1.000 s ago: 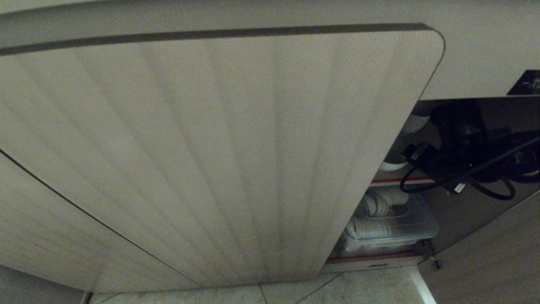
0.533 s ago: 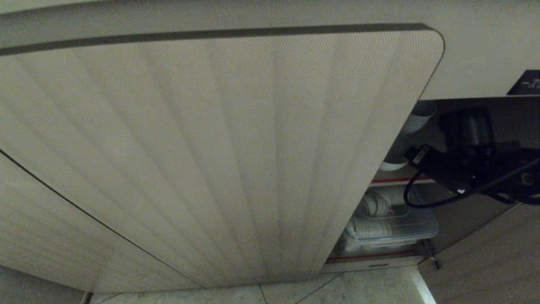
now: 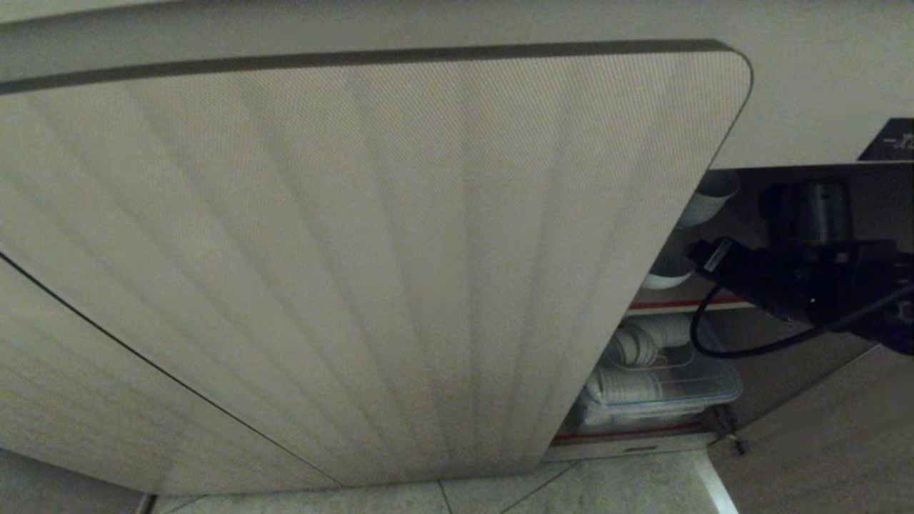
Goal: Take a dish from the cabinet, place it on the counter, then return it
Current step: Close the cabinet door
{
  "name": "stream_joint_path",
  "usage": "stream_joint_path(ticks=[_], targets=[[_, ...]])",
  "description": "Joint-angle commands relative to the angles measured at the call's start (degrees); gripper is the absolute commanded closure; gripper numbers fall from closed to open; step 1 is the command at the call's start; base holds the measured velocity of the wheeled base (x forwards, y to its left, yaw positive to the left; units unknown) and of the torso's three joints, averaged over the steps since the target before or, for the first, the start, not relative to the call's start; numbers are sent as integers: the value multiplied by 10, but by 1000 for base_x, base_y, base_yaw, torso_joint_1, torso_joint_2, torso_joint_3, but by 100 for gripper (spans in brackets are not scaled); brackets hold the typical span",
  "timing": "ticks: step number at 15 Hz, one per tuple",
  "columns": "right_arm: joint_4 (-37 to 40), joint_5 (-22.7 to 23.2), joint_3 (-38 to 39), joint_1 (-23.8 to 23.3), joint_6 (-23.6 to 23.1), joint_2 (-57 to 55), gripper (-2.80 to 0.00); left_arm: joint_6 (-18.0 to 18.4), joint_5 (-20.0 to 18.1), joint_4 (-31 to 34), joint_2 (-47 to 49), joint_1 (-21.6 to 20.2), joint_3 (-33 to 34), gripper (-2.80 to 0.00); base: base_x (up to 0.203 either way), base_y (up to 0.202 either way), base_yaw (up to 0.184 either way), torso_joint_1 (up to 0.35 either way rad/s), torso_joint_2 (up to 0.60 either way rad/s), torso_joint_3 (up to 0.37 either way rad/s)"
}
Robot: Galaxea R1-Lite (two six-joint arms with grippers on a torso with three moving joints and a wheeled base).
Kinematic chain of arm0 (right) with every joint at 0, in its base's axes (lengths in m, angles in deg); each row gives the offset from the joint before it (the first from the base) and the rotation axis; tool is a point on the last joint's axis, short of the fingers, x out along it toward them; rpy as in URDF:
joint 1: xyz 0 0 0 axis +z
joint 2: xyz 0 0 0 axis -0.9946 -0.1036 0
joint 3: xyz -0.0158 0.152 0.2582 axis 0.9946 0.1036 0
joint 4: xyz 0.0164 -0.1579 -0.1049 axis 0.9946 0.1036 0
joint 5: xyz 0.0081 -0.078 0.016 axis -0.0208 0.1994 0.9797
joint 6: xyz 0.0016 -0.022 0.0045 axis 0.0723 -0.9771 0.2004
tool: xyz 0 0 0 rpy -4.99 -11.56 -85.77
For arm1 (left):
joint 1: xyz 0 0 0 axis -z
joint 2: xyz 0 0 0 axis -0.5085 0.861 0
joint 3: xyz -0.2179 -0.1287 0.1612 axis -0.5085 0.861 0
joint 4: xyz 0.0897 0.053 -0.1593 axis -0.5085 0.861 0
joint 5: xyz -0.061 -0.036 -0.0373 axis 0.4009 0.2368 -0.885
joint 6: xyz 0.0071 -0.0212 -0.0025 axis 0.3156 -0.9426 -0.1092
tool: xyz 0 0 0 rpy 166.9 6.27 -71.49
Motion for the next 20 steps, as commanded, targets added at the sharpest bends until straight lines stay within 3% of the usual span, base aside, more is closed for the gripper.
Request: stream_joint_path(ticks=[1, 8, 20], targets=[[-19, -1, 11, 1, -30, 2, -280, 0, 0, 0, 0, 0, 0, 0, 0, 0, 0, 0, 0, 0], [-84, 3, 48, 1, -114, 10, -280, 0, 0, 0, 0, 0, 0, 0, 0, 0, 0, 0, 0, 0], [-86, 4, 82, 12, -134, 44, -280, 0, 0, 0, 0, 0, 0, 0, 0, 0, 0, 0, 0, 0]])
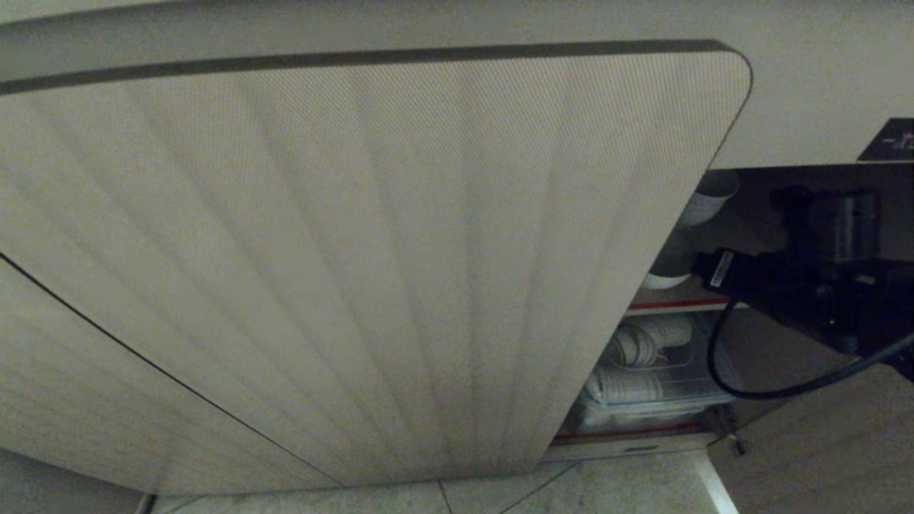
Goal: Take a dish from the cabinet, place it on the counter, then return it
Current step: Close the cabinet door
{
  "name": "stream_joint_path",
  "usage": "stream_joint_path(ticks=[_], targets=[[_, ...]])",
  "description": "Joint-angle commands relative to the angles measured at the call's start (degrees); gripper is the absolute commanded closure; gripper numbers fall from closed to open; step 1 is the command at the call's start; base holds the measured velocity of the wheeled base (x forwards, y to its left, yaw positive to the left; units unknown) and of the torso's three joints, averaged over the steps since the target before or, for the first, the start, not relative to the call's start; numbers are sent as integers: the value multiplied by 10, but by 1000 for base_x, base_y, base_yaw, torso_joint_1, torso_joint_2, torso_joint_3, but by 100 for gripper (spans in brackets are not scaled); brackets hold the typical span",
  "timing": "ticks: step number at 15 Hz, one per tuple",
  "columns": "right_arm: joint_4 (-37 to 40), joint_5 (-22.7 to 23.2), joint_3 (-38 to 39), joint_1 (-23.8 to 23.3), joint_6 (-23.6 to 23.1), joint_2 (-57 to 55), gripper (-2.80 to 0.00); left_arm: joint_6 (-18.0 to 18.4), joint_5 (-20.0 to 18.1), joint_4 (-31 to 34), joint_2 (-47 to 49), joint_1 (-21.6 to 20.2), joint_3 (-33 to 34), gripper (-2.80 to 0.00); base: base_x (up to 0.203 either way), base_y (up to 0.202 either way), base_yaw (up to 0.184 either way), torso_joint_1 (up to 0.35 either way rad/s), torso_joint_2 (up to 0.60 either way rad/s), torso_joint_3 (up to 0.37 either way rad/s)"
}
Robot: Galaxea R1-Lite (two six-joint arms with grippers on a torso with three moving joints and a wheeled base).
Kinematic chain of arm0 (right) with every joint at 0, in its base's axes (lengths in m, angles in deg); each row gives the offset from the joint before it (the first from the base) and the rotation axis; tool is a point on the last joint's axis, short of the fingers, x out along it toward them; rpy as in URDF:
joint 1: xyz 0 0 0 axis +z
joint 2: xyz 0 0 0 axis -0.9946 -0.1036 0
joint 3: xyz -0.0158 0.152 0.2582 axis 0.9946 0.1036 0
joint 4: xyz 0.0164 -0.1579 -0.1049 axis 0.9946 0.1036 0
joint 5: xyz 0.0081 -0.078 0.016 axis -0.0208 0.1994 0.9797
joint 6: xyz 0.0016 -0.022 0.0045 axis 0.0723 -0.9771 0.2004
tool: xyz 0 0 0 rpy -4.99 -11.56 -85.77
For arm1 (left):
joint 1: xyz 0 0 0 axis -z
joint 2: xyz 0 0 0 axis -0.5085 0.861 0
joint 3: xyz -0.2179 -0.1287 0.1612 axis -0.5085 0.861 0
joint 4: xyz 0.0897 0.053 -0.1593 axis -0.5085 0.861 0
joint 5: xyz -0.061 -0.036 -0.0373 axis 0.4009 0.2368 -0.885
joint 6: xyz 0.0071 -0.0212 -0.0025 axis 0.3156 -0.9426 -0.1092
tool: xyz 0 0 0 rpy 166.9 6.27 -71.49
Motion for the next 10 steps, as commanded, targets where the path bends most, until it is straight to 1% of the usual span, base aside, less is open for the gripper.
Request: stream_joint_path(ticks=[1, 8, 9, 10], targets=[[-2, -1, 14, 5, 1, 17, -280, 0, 0, 0, 0, 0, 0, 0, 0, 0, 0, 0, 0, 0], [-3, -1, 45, 19, -10, 55, -280, 0, 0, 0, 0, 0, 0, 0, 0, 0, 0, 0, 0, 0], [-3, -1, 49, 20, -11, 58, 0, 0, 0, 0, 0, 0, 0, 0, 0, 0, 0, 0, 0, 0], [-2, -1, 51, 20, -11, 64, 0, 0, 0, 0, 0, 0, 0, 0, 0, 0, 0, 0, 0, 0]])
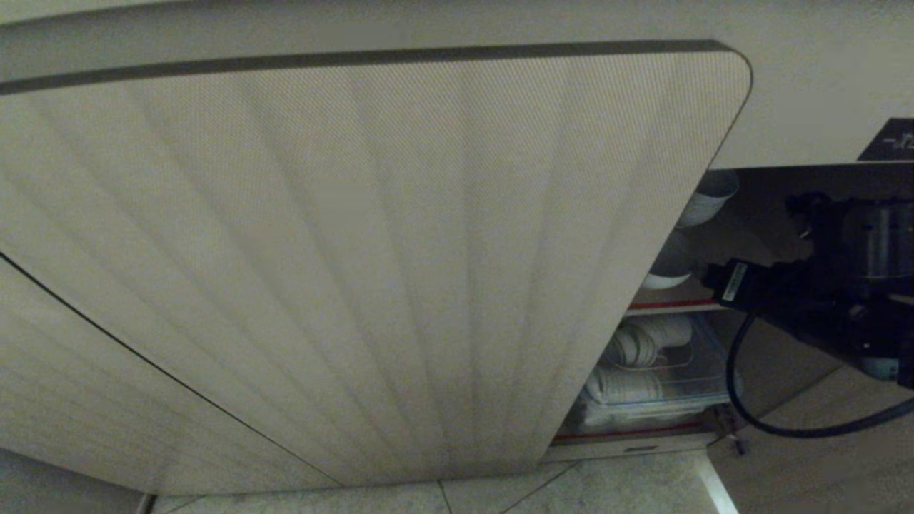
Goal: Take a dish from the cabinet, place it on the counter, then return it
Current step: Close the cabinet door
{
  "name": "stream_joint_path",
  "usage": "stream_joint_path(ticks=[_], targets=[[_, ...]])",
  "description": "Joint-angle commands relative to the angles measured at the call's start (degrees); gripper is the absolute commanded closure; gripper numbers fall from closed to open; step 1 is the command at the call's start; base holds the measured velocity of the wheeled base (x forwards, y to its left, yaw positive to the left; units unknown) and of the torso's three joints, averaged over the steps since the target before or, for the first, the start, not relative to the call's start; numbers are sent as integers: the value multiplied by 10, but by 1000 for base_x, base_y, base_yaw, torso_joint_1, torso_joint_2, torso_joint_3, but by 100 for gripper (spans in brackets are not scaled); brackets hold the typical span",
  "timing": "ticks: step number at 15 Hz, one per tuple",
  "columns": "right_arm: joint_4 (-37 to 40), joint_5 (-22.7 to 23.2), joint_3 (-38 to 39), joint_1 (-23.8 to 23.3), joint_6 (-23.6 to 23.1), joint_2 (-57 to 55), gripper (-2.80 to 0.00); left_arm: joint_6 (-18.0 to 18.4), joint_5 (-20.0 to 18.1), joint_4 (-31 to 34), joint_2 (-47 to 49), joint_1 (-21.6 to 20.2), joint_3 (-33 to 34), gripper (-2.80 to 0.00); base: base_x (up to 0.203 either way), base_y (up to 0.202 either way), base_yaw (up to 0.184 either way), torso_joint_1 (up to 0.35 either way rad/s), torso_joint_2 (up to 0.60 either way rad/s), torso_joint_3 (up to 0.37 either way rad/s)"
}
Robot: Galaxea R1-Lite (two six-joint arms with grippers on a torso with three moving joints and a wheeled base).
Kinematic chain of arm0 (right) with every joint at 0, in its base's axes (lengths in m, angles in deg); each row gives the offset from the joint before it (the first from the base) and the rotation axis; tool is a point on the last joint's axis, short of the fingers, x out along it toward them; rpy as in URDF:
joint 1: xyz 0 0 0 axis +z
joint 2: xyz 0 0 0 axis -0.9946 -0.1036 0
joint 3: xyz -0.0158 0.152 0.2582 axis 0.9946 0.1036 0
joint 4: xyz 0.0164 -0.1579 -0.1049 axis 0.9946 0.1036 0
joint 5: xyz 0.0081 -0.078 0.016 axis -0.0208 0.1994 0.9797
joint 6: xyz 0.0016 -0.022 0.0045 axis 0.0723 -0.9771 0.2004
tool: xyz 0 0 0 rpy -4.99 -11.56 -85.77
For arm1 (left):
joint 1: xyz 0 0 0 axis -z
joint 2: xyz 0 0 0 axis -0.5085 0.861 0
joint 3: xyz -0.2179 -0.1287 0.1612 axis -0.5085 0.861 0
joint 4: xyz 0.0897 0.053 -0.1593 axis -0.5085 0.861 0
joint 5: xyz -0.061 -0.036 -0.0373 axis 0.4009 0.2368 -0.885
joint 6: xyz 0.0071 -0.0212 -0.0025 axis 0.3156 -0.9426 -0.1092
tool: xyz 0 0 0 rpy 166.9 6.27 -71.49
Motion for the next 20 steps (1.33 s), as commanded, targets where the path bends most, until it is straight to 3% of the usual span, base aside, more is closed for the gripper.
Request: stream_joint_path(ticks=[1, 5, 20], targets=[[-1, -2, 10, 1, 1, 15, 0, 0, 0, 0, 0, 0, 0, 0, 0, 0, 0, 0, 0, 0], [2, -2, 35, 6, -5, 37, 0, 0, 0, 0, 0, 0, 0, 0, 0, 0, 0, 0, 0, 0], [35, 1, 79, 5, -119, 100, 0, 0, 0, 0, 0, 0, 0, 0, 0, 0, 0, 0, 0, 0]])
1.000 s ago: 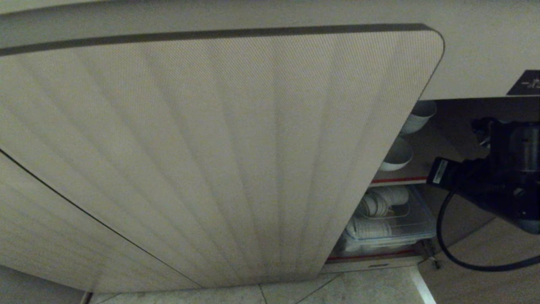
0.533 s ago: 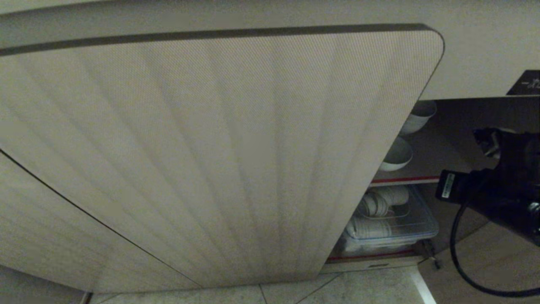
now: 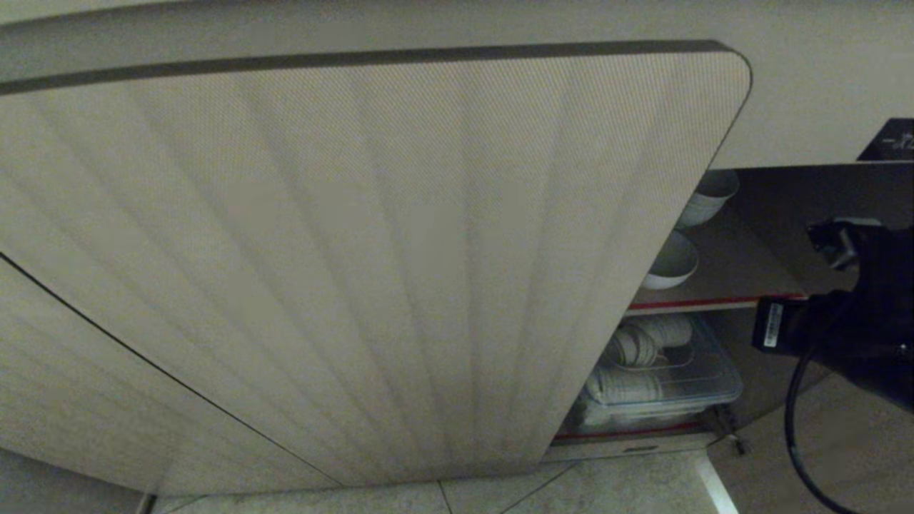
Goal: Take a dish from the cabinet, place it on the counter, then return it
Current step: Close the cabinet door
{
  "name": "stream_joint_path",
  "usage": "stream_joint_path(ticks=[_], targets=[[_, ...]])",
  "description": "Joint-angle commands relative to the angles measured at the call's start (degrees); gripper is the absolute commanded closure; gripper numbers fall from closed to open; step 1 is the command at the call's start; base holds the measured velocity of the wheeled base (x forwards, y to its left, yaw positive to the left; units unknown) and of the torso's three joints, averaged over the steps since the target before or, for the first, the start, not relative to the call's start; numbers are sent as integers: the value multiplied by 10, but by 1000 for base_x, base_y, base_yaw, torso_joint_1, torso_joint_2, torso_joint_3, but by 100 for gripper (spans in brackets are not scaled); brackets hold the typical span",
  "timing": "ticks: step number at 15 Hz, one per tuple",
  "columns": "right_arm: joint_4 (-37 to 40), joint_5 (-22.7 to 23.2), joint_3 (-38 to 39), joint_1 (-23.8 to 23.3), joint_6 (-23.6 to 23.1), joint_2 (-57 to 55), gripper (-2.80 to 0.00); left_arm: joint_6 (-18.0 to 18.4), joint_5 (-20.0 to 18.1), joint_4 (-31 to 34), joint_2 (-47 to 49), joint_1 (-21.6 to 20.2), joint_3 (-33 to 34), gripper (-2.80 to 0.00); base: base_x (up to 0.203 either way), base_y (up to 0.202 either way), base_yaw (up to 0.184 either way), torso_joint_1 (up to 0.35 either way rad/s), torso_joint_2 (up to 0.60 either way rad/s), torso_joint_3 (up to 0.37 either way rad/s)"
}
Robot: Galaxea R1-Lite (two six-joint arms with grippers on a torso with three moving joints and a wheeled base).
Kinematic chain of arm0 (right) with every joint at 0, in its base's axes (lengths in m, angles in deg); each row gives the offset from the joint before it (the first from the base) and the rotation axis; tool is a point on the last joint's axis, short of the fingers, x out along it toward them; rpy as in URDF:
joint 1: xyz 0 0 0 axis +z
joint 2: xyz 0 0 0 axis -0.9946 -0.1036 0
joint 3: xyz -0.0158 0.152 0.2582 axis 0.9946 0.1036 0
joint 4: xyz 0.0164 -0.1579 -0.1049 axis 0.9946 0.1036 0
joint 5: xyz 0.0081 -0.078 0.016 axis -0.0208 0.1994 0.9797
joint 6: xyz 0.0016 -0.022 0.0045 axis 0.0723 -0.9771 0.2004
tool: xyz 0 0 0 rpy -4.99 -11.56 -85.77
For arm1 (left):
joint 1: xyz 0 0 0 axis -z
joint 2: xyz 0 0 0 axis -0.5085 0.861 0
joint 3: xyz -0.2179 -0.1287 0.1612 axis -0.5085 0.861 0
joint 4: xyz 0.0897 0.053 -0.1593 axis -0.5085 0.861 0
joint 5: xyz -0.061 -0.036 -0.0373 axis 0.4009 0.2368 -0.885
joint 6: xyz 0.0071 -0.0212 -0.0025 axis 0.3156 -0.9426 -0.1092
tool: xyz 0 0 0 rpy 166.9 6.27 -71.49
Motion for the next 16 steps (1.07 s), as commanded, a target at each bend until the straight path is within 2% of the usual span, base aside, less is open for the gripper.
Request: stream_joint_path(ticks=[1, 4, 8, 12, 16], targets=[[4, -1, 9, 0, -9, 16, 0, 0, 0, 0, 0, 0, 0, 0, 0, 0, 0, 0, 0, 0], [10, 0, 28, 0, -19, 36, 0, 0, 0, 0, 0, 0, 0, 0, 0, 0, 0, 0, 0, 0], [87, 0, 28, 0, -27, 66, 0, 0, 0, 0, 0, 0, 0, 0, 0, 0, 0, 0, 0, 0], [132, 0, 36, -1, -27, 91, 0, 0, 0, 0, 0, 0, 0, 0, 0, 0, 0, 0, 0, 0], [129, 0, 43, -1, -48, 94, 0, 0, 0, 0, 0, 0, 0, 0, 0, 0, 0, 0, 0, 0]])
